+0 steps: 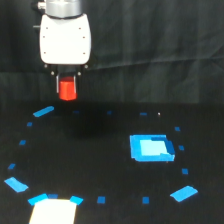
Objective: Pick up the red object from the table
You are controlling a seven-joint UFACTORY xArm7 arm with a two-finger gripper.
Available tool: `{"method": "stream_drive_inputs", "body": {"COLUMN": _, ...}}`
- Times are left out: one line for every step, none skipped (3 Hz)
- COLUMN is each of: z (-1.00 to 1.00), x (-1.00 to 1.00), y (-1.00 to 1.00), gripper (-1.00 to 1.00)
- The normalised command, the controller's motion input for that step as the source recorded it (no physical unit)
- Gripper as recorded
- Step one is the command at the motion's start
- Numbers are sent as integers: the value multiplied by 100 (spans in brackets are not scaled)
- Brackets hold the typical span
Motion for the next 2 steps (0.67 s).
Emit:
{"method": "stream_drive_inputs", "body": {"z": -3, "x": 38, "y": -23, "gripper": -100}}
{"method": "stream_drive_inputs", "body": {"z": 12, "x": -1, "y": 19, "gripper": -97}}
